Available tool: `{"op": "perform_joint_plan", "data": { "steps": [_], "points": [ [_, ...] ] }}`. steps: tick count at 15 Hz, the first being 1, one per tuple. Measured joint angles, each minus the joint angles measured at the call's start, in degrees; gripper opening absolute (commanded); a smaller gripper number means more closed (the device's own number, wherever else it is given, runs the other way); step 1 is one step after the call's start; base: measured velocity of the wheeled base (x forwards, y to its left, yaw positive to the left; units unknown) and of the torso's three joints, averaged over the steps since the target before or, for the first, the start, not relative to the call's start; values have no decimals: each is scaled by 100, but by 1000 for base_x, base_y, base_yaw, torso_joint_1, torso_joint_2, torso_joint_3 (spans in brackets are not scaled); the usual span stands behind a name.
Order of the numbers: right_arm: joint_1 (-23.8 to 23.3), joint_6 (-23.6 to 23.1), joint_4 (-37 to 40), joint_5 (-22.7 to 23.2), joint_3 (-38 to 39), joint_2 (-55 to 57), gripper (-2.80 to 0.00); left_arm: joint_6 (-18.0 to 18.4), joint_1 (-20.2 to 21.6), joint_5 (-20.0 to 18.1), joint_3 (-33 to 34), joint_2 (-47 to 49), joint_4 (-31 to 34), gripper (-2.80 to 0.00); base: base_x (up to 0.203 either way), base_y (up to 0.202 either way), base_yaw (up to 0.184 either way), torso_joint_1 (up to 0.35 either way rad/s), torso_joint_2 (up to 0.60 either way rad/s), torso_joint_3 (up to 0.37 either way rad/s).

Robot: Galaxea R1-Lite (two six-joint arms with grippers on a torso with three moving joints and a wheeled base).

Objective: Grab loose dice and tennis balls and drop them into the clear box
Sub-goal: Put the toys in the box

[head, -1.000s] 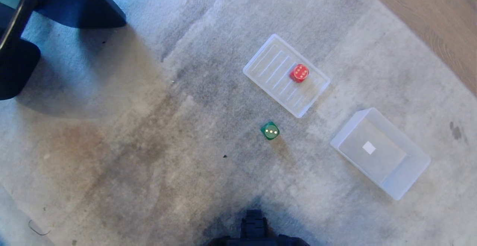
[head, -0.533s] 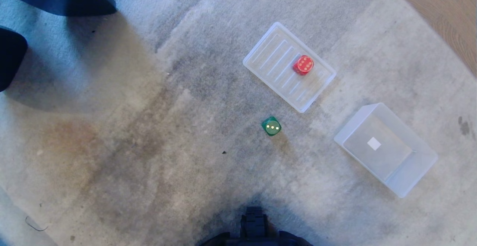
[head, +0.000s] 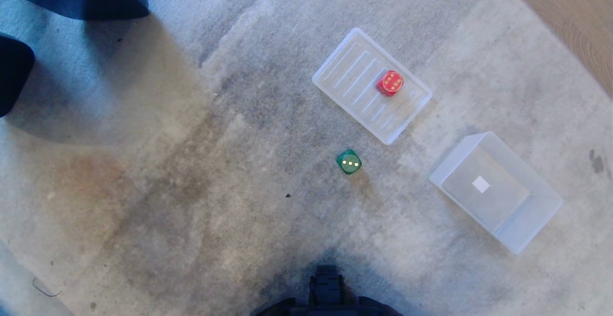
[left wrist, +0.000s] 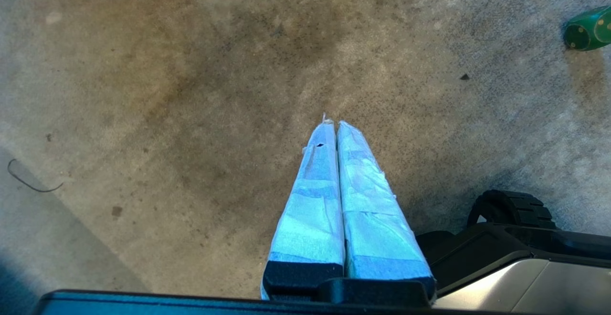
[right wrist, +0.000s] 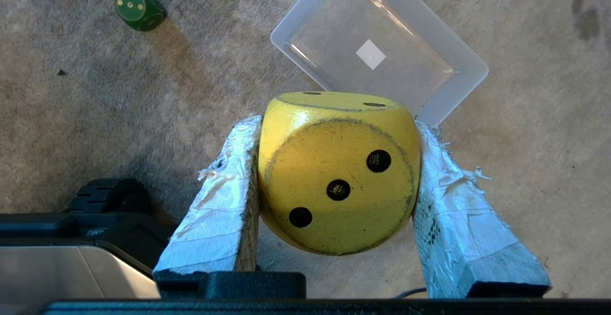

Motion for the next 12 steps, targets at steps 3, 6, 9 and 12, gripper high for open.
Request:
{"op": "perform_joint_plan", "data": {
  "steps": [3, 6, 9, 12],
  "points": [
    [4, -163, 8, 32, 0, 0, -280, 0, 0, 0, 0, 0, 2, -280, 0, 0, 0, 0, 0, 0],
    [17, -237, 20, 53, 0, 0, -280, -7, 0, 0, 0, 0, 2, -280, 0, 0, 0, 0, 0, 0],
    [26, 34, 73, 7, 0, 0, -280, -2, 0, -2, 0, 0, 2, -280, 0, 0, 0, 0, 0, 0],
    [6, 318, 501, -48, -238, 40, -280, -5, 0, 0, 0, 0, 2, -280, 0, 0, 0, 0, 0, 0]
  ]
}}
